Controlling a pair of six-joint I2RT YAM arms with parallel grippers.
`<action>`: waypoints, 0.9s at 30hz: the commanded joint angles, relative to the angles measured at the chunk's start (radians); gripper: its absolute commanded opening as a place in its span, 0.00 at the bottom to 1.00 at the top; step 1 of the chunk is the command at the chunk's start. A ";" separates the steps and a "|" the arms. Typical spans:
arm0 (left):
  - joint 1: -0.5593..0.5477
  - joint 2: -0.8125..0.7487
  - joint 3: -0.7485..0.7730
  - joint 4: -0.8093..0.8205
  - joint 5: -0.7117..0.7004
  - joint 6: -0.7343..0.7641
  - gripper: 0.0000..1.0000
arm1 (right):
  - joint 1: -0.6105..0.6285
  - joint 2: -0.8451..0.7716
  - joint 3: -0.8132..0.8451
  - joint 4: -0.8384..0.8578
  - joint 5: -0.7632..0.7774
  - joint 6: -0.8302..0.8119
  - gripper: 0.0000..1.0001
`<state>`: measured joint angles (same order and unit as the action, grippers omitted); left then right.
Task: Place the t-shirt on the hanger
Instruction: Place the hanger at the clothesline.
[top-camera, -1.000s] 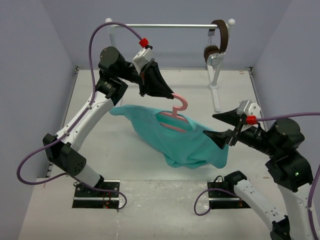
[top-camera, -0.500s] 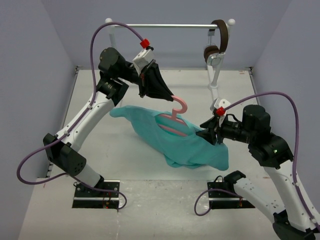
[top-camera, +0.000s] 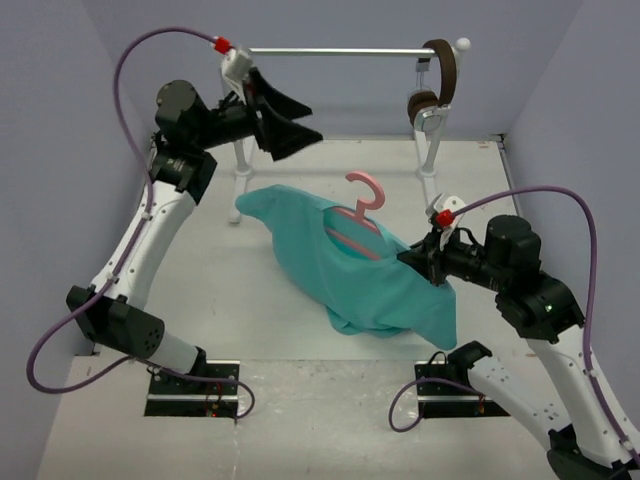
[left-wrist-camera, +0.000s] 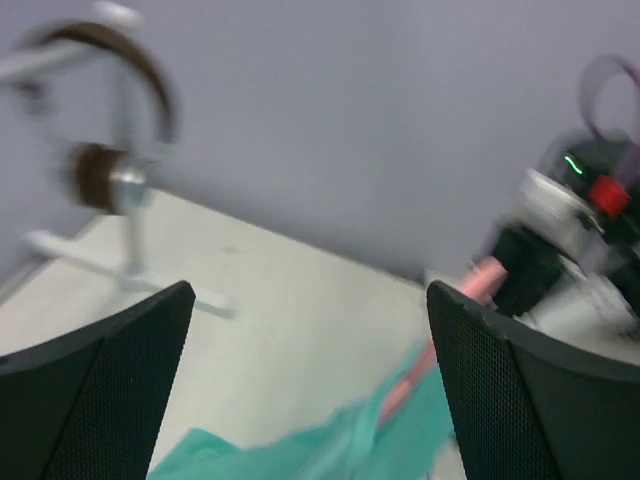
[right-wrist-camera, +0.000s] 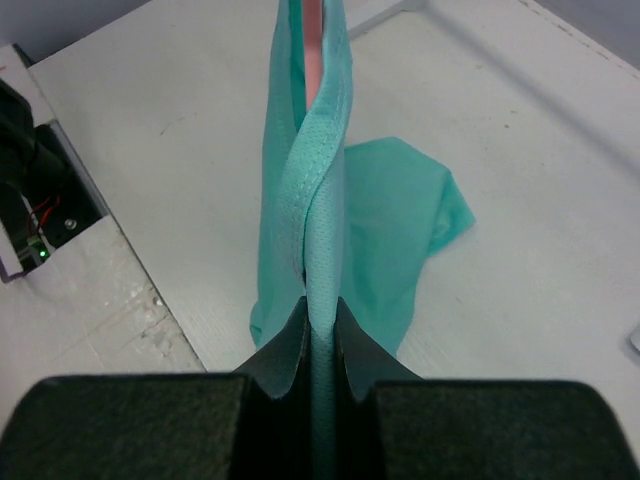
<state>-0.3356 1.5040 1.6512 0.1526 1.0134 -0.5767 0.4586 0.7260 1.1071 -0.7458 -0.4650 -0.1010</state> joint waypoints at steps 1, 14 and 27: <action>0.035 -0.193 0.011 -0.275 -0.756 0.046 1.00 | -0.002 0.036 0.036 0.052 0.189 0.085 0.00; 0.033 -0.839 -0.623 -0.454 -1.026 0.171 1.00 | 0.015 0.451 0.358 0.294 0.651 0.466 0.00; 0.033 -1.237 -1.051 -0.513 -1.114 0.309 1.00 | 0.049 0.814 0.694 0.368 0.865 0.430 0.00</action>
<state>-0.3031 0.3328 0.6535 -0.3802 -0.0346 -0.3213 0.4987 1.4797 1.6562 -0.4729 0.3117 0.3252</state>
